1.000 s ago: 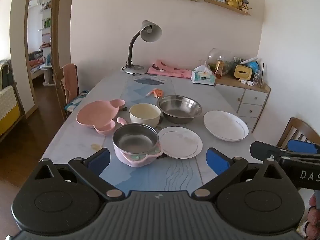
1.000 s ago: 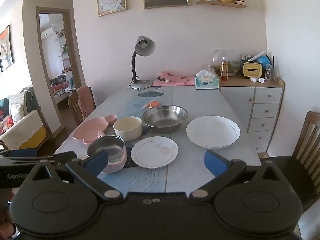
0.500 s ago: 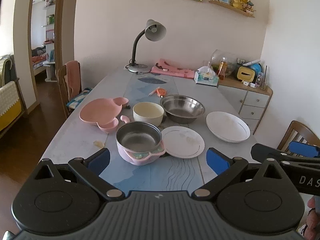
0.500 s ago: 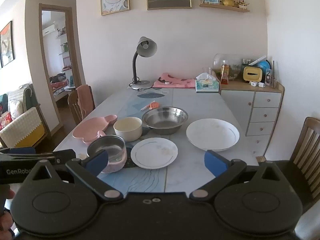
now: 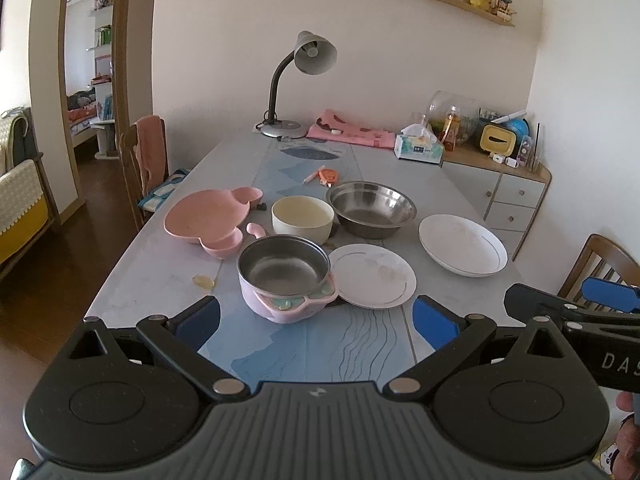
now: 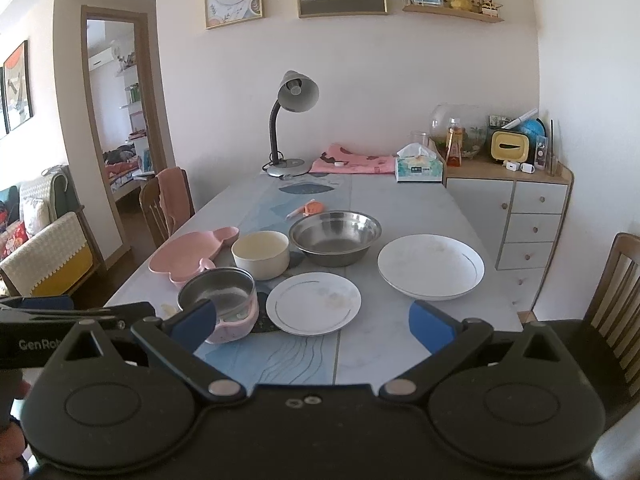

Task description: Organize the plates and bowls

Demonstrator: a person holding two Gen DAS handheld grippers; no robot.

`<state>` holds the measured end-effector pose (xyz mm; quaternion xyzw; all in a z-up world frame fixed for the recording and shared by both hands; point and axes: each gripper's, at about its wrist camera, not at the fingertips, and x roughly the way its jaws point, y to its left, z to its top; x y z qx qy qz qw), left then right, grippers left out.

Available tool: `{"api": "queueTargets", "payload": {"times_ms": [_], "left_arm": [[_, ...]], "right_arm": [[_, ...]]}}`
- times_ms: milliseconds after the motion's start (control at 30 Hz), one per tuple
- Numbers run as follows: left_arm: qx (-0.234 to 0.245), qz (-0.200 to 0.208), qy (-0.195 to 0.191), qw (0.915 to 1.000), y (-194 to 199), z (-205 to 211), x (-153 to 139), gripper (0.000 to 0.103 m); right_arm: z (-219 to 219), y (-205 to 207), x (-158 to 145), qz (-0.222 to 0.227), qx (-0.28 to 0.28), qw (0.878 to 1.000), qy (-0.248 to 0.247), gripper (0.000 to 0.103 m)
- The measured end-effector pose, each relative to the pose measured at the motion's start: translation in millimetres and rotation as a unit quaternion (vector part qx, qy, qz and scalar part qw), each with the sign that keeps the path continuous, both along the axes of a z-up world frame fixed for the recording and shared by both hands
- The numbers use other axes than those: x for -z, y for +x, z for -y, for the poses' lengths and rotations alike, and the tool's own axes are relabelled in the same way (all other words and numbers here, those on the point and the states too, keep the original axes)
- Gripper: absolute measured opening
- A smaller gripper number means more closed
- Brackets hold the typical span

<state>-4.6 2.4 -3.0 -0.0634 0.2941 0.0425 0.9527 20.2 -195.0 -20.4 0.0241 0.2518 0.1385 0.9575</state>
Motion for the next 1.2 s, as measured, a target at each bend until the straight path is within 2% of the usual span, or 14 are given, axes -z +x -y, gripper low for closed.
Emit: {"api": "queueTargets", "payload": {"times_ms": [367, 1200], "left_arm": [[0.008, 0.005, 0.006, 0.9999, 1.2, 6.1, -2.5, 0.103], [0.009, 0.026, 0.011, 0.9996, 1.2, 9.0, -9.7, 0.103]], "right_arm": [[4.7, 3.1, 1.4, -0.012, 0.012, 1.000, 0.010, 0.103], [2.9, 1.6, -6.4, 0.013, 0.011, 1.000, -0.002, 0.103]]}}
